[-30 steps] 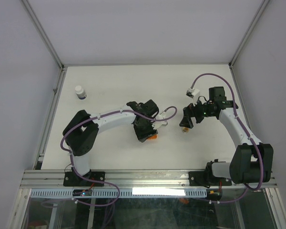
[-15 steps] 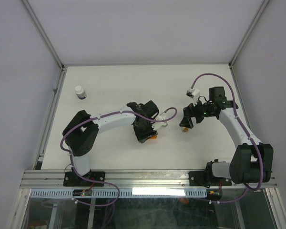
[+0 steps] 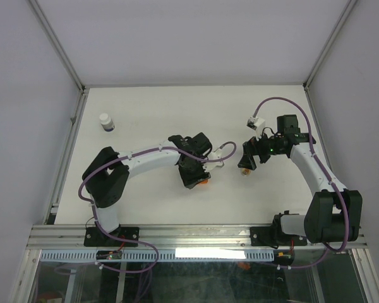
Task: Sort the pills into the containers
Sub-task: Pour the pill into the pill container.
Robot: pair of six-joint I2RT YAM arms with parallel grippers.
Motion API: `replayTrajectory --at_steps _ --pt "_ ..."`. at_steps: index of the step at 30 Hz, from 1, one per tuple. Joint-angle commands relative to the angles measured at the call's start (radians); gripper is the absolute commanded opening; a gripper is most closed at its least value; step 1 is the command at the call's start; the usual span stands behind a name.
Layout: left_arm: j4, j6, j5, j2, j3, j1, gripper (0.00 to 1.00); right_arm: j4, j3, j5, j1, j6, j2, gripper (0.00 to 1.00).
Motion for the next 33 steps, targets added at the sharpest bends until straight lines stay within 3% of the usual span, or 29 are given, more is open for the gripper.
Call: replayTrajectory --at_steps 1,17,20,33 --pt "-0.004 -0.005 0.006 -0.037 -0.005 0.025 0.0 0.014 0.046 -0.025 -0.009 -0.011 -0.034 0.99" --pt "-0.011 -0.022 -0.014 -0.026 -0.002 -0.007 0.0 0.012 0.048 -0.025 -0.01 -0.011 -0.032 0.99" --pt "0.048 0.0 -0.025 -0.06 -0.045 0.0 0.0 0.013 0.05 -0.022 -0.01 -0.009 -0.032 0.99" --pt "-0.009 -0.022 -0.043 -0.037 -0.013 -0.002 0.0 0.009 0.051 -0.025 -0.01 -0.013 -0.03 0.99"
